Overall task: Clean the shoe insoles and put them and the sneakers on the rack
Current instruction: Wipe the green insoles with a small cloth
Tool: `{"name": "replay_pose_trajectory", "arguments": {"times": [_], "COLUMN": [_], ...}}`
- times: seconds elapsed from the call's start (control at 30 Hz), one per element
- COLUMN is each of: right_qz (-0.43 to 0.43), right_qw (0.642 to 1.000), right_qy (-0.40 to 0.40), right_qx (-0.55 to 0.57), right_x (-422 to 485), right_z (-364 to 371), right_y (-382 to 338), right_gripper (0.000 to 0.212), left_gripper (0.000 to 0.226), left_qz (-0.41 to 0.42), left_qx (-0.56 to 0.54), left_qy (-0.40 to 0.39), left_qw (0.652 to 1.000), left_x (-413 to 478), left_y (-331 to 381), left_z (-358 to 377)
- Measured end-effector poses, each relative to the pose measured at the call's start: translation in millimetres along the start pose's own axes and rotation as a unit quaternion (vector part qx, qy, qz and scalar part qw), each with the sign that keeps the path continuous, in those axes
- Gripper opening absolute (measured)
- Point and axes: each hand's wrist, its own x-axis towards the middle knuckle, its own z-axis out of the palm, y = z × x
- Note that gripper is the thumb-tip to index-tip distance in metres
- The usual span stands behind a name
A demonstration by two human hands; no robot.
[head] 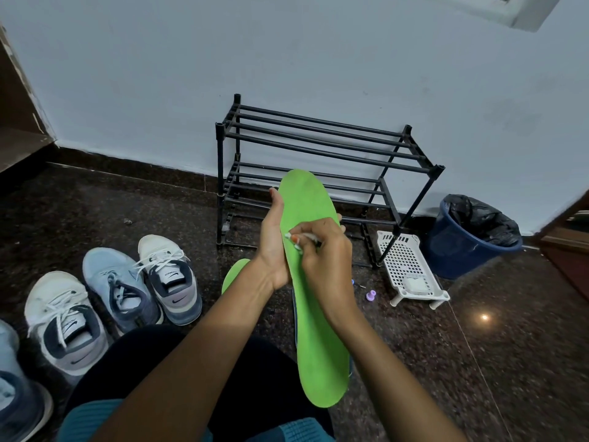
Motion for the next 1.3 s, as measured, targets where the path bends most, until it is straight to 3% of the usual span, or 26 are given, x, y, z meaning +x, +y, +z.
{"name": "replay_pose_trajectory", "arguments": {"times": [0.3, 0.47, 0.67, 0.87, 1.13, 1.3], "right_qz": [-0.027, -0.029, -0.006, -0.003, 0.002, 0.014], "right_qw": [0.999, 0.999, 0.997, 0.999, 0.996, 0.998], "right_qy": [-0.04, -0.034, 0.029, -0.021, 0.016, -0.008], "right_qx": [-0.001, -0.029, -0.067, -0.038, -0.083, -0.053], "right_x": [-39.1, -34.9, -1.7, -22.6, -2.2, -14.8], "right_z": [-2.3, -3.4, -7.2, -4.5, -11.1, -4.7], "right_y": [8.0, 9.7, 14.0, 9.1, 12.7, 6.2], "right_gripper": [0.017, 0.017, 0.018, 0.016, 0.015, 0.014], "left_gripper": [0.092, 0.094, 0.091, 0.092, 0.091, 0.093], "left_qz": [0.029, 0.023, 0.022, 0.029, 0.023, 0.025], "left_qx": [-0.053, -0.04, -0.009, -0.031, -0.005, -0.025], "left_qy": [0.008, 0.0, -0.011, -0.017, -0.018, -0.02], "left_qw": [0.998, 0.999, 1.0, 0.999, 1.0, 0.999], "left_x": [6.4, 6.9, 2.5, 3.8, 1.9, 2.1], "left_y": [5.1, 2.6, 0.3, 5.0, 0.0, -0.6], "left_z": [-4.3, -2.6, 1.2, -3.2, 0.9, -0.6]}}
